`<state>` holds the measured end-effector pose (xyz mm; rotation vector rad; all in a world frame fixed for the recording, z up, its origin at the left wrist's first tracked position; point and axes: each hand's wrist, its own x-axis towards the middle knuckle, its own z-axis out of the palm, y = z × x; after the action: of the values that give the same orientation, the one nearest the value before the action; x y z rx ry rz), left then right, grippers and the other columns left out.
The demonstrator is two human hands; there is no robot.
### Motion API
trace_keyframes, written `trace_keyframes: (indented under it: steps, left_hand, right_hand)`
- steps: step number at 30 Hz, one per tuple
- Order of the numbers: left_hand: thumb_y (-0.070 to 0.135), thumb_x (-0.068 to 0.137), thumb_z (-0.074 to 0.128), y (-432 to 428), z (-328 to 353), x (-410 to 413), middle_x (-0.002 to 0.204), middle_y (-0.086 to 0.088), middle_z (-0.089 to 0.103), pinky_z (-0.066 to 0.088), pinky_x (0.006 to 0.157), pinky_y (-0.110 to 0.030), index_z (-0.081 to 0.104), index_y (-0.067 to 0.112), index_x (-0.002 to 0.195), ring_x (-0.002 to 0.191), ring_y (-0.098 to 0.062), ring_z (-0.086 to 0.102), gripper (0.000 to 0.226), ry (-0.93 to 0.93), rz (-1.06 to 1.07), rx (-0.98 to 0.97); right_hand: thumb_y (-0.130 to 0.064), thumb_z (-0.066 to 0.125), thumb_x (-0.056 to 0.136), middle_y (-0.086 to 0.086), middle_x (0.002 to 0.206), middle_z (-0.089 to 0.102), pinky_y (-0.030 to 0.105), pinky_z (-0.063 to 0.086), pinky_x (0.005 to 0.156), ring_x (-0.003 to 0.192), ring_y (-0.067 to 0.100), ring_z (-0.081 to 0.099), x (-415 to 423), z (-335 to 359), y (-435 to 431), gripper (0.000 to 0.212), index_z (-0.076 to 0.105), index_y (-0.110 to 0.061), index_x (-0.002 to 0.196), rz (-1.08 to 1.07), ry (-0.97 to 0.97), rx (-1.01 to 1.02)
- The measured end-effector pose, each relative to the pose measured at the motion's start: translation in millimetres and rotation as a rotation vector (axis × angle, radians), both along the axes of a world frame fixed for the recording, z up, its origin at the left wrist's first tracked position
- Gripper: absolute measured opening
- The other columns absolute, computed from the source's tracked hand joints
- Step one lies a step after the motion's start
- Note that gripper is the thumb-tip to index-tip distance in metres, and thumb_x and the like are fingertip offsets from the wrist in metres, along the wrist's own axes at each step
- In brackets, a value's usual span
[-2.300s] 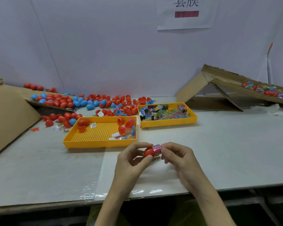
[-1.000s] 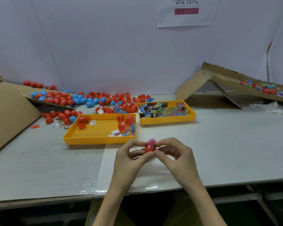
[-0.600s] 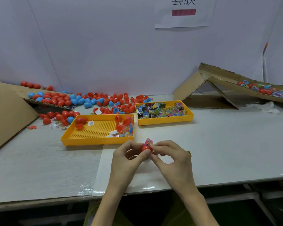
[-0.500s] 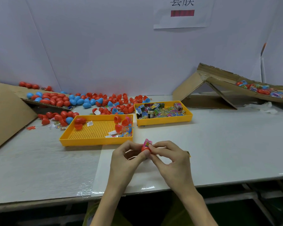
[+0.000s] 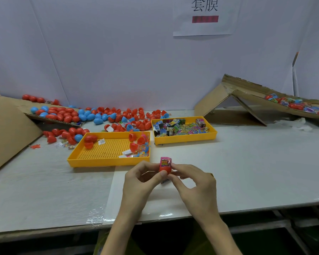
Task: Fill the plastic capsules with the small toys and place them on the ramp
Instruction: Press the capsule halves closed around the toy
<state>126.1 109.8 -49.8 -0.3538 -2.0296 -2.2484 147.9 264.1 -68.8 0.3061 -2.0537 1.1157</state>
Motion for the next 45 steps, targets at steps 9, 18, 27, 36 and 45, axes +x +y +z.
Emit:
trace_keyframes:
  steps: [9,18,27,36,45]
  left_hand:
    - [0.029,0.070,0.082,-1.3,-0.5,-0.2,0.092,-0.004,0.078,0.058,0.080,-0.025,0.077,0.023,0.088,0.091,-0.019,0.074,0.019,-0.007,-0.031,-0.005]
    - [0.032,0.067,0.083,-0.1,0.9,0.1,0.091,-0.013,0.077,0.061,0.077,-0.032,0.075,0.018,0.081,0.090,-0.030,0.075,0.021,-0.035,-0.093,0.062]
    - [0.030,0.065,0.084,-0.1,0.9,-0.5,0.092,-0.013,0.077,0.060,0.071,-0.030,0.074,0.020,0.079,0.088,-0.029,0.075,0.019,-0.050,-0.114,0.074]
    - [0.028,0.067,0.083,-0.4,1.6,-1.3,0.093,-0.015,0.077,0.060,0.070,-0.029,0.073,0.023,0.079,0.088,-0.031,0.075,0.016,-0.083,-0.146,0.113]
    - [0.028,0.073,0.086,-0.7,-1.5,-3.0,0.093,-0.018,0.077,0.060,0.072,-0.031,0.067,0.012,0.094,0.090,-0.034,0.075,0.033,-0.094,-0.169,0.089]
  right_hand:
    - [-0.010,0.085,0.072,-0.007,0.097,0.075,0.002,0.045,0.083,0.094,-0.004,0.066,-2.8,-8.2,2.3,0.029,0.079,-0.012,0.100,-0.055,0.081,0.033]
    - [-0.011,0.090,0.069,-0.016,0.101,0.072,0.005,0.046,0.079,0.091,-0.007,0.065,-2.4,-6.4,2.5,0.039,0.077,-0.018,0.105,-0.017,0.086,-0.006]
    - [-0.006,0.086,0.070,-0.014,0.105,0.070,0.008,0.050,0.086,0.100,-0.007,0.065,-0.6,-8.1,2.8,0.036,0.078,-0.012,0.104,-0.042,0.135,0.024]
    - [-0.014,0.084,0.070,-0.014,0.099,0.071,0.005,0.048,0.083,0.095,-0.010,0.064,1.0,-3.3,1.9,0.034,0.078,-0.012,0.104,-0.043,0.080,-0.009]
    - [-0.009,0.084,0.071,-0.013,0.100,0.071,0.006,0.048,0.084,0.094,-0.007,0.065,1.1,-5.9,3.1,0.033,0.078,-0.012,0.104,-0.059,0.119,0.012]
